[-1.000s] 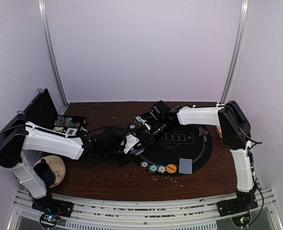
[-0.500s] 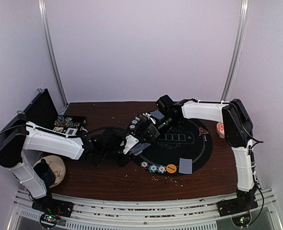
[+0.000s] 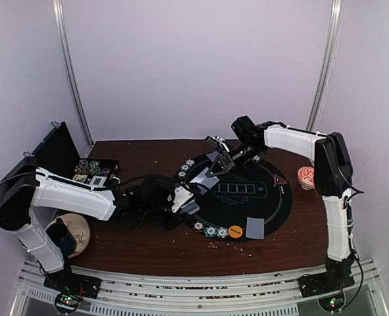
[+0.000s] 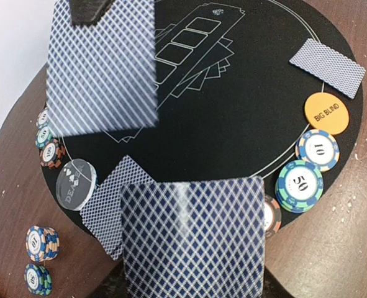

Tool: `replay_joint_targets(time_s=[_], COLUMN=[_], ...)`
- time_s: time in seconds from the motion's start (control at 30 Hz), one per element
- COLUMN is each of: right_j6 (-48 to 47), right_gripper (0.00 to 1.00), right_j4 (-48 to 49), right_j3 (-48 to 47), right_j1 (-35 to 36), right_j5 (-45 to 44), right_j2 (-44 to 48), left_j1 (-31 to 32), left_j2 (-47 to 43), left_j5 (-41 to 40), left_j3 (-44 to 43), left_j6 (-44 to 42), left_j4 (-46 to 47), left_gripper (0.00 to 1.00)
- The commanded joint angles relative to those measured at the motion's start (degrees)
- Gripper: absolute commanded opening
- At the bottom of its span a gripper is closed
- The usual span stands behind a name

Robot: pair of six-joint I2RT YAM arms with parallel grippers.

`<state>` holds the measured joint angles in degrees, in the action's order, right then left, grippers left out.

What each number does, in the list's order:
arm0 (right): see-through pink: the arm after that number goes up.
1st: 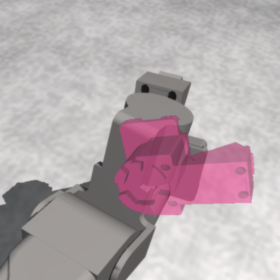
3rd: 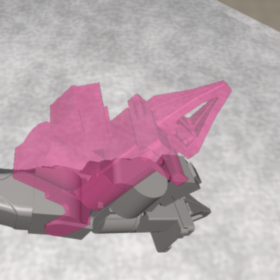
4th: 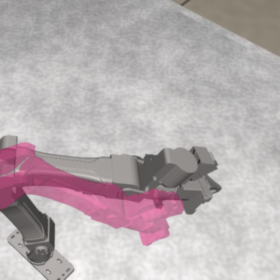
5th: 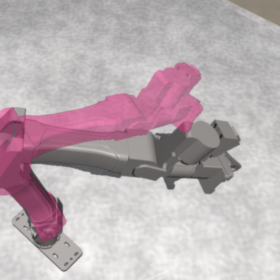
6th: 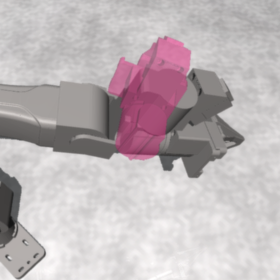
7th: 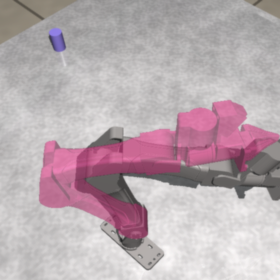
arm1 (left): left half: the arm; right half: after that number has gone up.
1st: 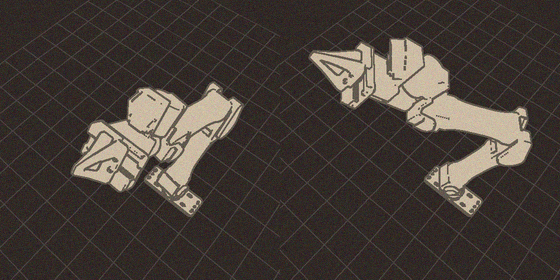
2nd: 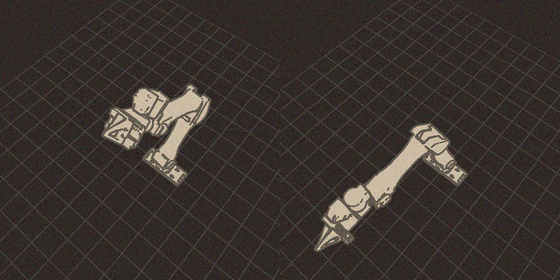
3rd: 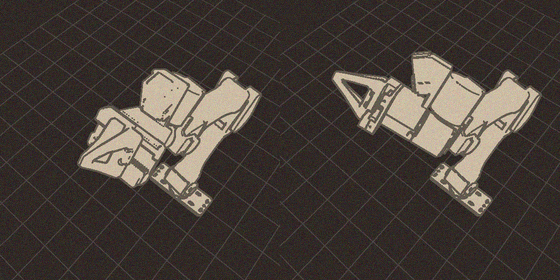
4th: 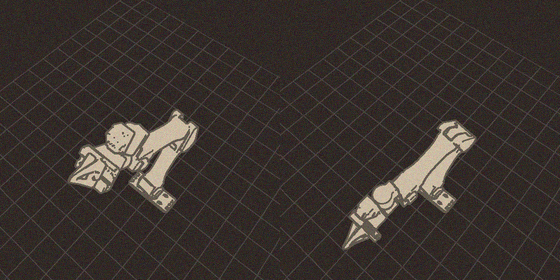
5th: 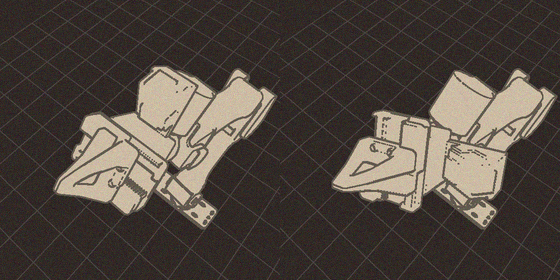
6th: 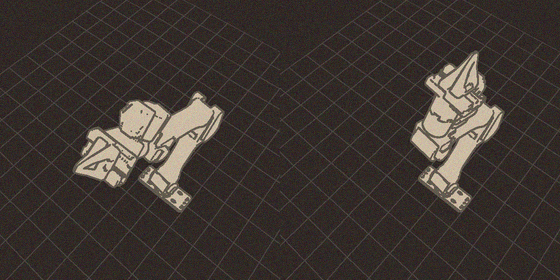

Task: Distribute texas hold em gaming equipment
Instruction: Pick up the poker card from the face-down deck piles, then distribute the poker card in the small blind area.

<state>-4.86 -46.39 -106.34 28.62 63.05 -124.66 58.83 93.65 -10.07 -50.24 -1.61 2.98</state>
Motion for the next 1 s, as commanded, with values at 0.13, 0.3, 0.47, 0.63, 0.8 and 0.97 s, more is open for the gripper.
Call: replay_joint_targets(time_s=[0.13,0.3,0.47,0.63,0.8,0.97], right_j6=[46.20,52.89,51.64,49.02,47.66,46.37], right_gripper=[0.00,0.00,0.00,0.00,0.00,0.00], right_j4=[56.73,65.01,63.12,59.58,56.03,52.30], right_j3=[23.22,23.73,18.05,11.49,5.25,-0.23], right_j1=[-9.26,-11.37,-11.83,-12.08,-11.96,-11.56], right_j5=[-6.18,-16.32,-24.33,-31.13,-33.89,-35.34], right_j2=[8.04,5.28,0.75,-2.61,-6.70,-10.86], left_j1=[0.16,0.23,0.16,0.16,0.19,0.15], left_j2=[-0.14,-0.31,-0.38,0.11,0.83,0.78], left_j5=[-0.06,-0.42,-0.71,-1.31,-1.52,-1.75], left_j3=[-0.82,-0.73,-0.69,-0.82,-1.17,-1.09], left_j6=[-0.32,-0.41,-0.50,-0.67,-0.68,-0.76], left_j4=[3.37,3.31,3.22,3.26,3.08,3.08], left_gripper=[0.15,0.15,0.15,0.14,0.14,0.15])
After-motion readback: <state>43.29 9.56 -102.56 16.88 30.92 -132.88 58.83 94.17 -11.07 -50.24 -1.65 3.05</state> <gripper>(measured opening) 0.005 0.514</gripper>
